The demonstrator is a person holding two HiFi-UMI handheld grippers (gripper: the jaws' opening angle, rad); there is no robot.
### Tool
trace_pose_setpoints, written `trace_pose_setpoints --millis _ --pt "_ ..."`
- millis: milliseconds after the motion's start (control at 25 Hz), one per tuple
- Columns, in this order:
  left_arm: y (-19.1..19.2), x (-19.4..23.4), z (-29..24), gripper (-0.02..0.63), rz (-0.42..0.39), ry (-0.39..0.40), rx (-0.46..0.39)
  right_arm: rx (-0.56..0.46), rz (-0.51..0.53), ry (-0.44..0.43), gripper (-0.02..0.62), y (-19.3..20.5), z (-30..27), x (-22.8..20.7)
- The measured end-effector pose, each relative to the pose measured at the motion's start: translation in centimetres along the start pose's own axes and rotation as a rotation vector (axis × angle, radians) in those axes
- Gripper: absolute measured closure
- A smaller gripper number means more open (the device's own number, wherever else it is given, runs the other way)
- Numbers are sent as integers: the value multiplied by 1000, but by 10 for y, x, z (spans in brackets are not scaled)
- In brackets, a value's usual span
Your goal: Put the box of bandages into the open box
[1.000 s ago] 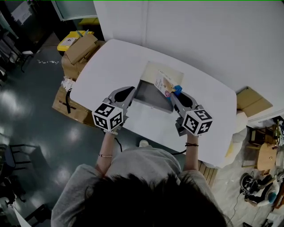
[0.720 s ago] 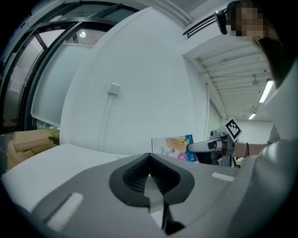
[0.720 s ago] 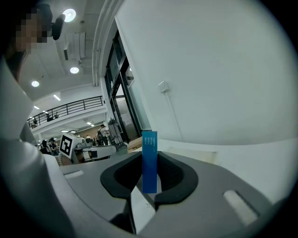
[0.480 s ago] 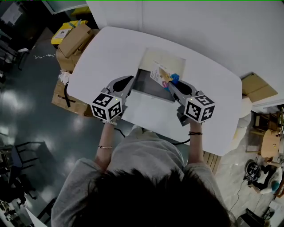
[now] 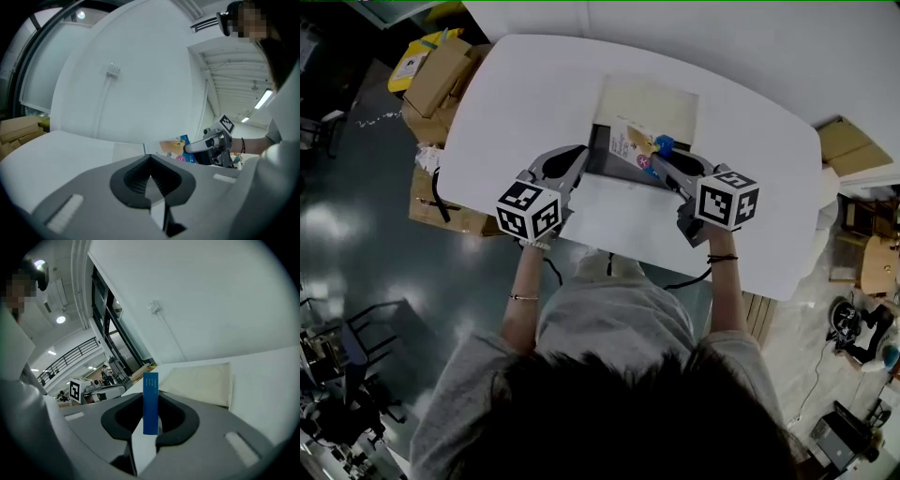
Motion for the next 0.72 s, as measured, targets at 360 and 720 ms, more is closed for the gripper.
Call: trace_pose_setpoints --millis 360,720 --pt "18 6 -14 612 11 49 48 63 -165 -12 495 19 -15 -20" --pt "32 12 -26 612 19 73 81 114 -352 11 495 31 -34 -42"
Point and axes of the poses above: the fingertips, and each gripper's own axes: z backward along the fingers, x to its left, y out of its underside, the point moved 4 cm from there along z, backward along the fingers, and after that the axes turned 14 degrees about -y, right-handed, at the moved point
